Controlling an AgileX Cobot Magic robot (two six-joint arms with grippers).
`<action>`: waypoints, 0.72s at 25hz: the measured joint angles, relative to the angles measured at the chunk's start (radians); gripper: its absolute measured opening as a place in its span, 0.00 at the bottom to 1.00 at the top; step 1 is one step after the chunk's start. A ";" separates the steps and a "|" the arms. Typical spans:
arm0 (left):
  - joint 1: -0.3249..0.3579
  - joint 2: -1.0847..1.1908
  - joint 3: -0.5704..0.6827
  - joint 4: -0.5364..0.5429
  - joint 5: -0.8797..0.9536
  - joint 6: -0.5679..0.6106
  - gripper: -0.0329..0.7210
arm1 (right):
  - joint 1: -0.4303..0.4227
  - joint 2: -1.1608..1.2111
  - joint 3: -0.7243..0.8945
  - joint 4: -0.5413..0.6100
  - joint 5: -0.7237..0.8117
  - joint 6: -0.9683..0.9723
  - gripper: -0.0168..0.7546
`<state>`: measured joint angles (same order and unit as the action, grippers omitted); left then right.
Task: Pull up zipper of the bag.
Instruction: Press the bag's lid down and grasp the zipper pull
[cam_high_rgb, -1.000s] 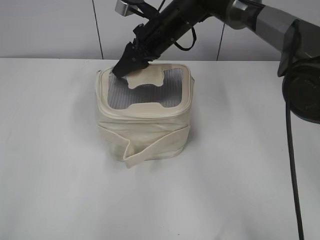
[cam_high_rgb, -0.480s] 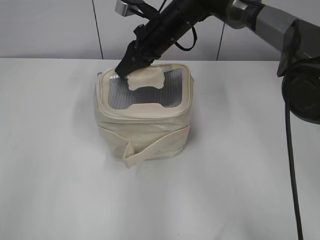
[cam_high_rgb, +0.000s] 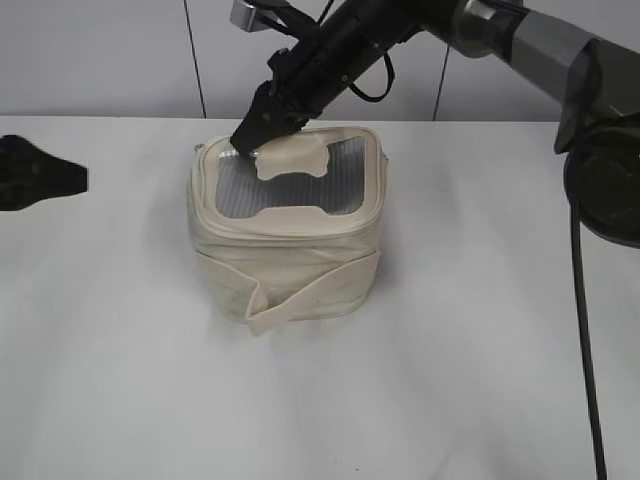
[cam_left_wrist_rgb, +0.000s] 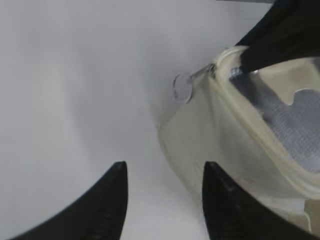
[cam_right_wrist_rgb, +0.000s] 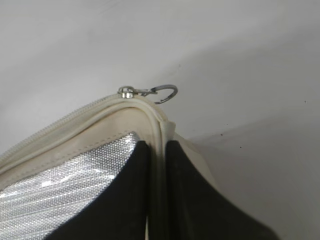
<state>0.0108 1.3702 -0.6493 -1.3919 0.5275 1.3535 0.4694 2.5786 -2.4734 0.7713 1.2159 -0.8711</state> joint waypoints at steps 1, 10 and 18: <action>0.000 0.065 -0.027 -0.084 0.036 0.117 0.54 | 0.000 0.000 0.000 0.001 0.001 0.001 0.12; 0.000 0.452 -0.249 -0.270 0.137 0.616 0.54 | 0.000 0.000 0.000 0.001 0.001 0.002 0.12; -0.097 0.501 -0.259 -0.337 0.138 0.923 0.54 | 0.000 0.000 0.000 0.001 0.001 0.004 0.12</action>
<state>-0.0858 1.8714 -0.9087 -1.7290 0.6652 2.2764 0.4694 2.5786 -2.4734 0.7719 1.2169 -0.8674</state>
